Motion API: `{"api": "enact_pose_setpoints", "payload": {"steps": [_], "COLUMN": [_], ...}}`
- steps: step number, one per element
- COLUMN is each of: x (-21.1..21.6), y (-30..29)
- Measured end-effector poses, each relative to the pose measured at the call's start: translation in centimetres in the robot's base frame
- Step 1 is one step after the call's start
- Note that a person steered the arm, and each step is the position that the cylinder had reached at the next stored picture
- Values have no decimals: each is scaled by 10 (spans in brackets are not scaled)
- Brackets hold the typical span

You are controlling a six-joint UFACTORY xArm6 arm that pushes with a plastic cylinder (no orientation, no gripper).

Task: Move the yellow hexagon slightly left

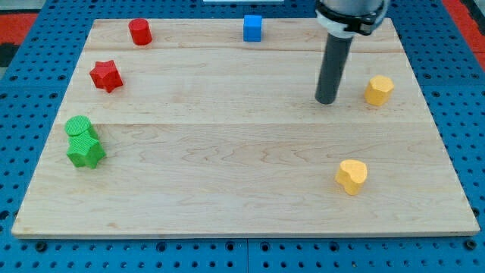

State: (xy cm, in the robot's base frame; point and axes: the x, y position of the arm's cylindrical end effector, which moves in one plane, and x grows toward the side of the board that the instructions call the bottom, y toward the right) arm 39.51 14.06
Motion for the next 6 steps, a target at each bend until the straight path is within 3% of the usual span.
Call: {"api": "enact_pose_setpoints", "payload": {"steps": [2,3,4,5,6], "x": [3,30,45,13,-26], "y": [82,72,119,199,178]}}
